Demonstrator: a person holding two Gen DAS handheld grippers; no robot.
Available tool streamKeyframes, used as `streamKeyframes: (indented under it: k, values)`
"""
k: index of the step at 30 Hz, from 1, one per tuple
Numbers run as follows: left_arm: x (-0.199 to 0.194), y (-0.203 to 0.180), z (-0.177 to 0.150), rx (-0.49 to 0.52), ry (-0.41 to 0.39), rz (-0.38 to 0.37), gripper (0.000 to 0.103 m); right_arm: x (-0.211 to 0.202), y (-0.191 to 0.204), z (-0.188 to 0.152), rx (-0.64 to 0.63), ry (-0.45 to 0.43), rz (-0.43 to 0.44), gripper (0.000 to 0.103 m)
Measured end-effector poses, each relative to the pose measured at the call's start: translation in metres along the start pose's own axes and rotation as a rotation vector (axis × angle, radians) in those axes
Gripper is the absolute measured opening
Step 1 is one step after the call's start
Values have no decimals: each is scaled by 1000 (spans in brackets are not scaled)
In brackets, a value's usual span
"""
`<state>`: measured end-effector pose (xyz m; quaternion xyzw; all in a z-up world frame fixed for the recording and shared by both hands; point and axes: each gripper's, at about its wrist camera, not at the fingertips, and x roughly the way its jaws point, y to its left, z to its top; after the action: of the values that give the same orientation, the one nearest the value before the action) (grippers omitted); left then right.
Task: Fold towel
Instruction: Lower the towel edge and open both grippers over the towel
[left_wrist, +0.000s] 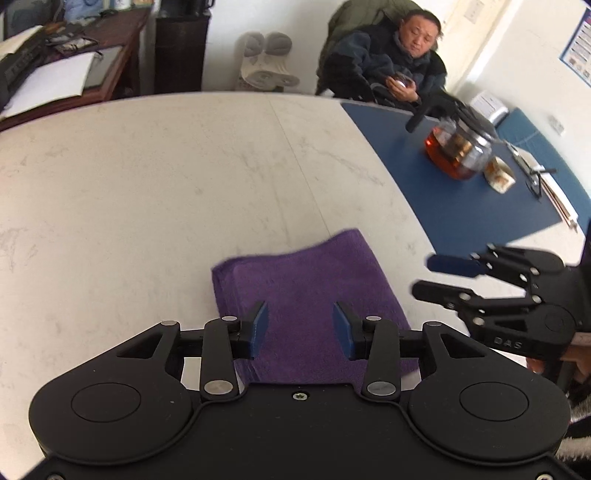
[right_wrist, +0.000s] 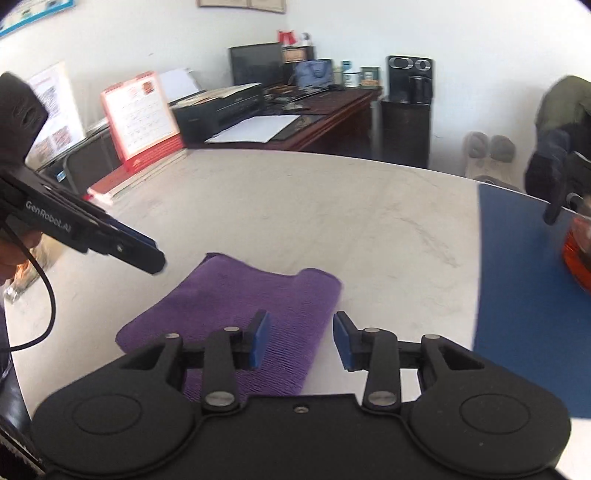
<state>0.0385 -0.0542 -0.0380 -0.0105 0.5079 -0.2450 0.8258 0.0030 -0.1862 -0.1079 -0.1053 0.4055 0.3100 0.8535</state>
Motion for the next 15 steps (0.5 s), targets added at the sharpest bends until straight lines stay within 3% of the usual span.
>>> streamKeyframes:
  k: [7,11,13,15]
  values:
    - [38,9,-28,-7,70,38,37,5,4,9,-155,36,-73,34]
    - [26,10,-33,12,29,47,37,0,0,22,-175,63,-70,33]
    - [6,5,-36,61,-37,8,39,-11,4,37,-190,19,-27,33]
    - [2,1,-39,82,-35,-9,42,-3,10,47,-225,21,15,33]
